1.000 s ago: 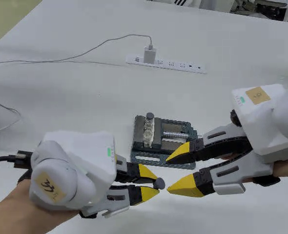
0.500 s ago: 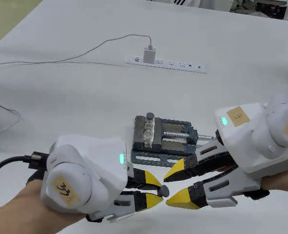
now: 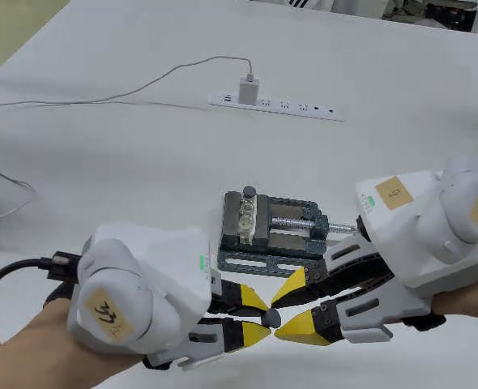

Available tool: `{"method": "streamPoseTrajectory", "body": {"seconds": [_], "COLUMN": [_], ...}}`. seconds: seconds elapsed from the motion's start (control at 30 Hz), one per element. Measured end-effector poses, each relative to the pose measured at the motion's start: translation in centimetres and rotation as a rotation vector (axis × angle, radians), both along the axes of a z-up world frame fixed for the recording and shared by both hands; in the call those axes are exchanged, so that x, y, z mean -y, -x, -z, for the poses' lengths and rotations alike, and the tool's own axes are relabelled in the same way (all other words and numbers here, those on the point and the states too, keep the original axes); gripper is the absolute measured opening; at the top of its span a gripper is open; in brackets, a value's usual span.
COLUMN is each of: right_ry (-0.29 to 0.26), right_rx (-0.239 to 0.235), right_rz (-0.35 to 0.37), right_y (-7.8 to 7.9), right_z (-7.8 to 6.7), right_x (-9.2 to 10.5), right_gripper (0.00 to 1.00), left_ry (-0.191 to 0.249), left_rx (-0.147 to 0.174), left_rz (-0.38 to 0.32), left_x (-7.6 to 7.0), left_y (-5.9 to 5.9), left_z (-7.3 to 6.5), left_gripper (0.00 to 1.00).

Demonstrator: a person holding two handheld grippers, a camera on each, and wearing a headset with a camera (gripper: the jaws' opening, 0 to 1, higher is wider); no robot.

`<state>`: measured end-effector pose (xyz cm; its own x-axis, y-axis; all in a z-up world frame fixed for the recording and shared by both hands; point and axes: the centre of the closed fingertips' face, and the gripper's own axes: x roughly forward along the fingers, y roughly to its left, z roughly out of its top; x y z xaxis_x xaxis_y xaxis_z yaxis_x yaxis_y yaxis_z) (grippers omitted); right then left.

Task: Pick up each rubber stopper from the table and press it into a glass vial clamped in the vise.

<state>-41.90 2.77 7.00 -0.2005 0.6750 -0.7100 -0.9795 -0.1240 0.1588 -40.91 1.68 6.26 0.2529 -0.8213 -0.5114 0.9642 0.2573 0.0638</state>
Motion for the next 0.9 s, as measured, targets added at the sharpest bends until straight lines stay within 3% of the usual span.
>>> {"method": "streamPoseTrajectory", "body": {"seconds": [0.9], "right_ry": [0.044], "right_rx": [0.086], "right_rz": [-0.080], "right_y": [0.01], "right_z": [0.10], "right_x": [0.06], "right_gripper": [0.08], "left_ry": [0.038], "left_rx": [-0.049], "left_rz": [-0.023], "left_x": [0.26], "left_y": [0.13], "left_z": [-0.16], "left_gripper": [0.03]}}
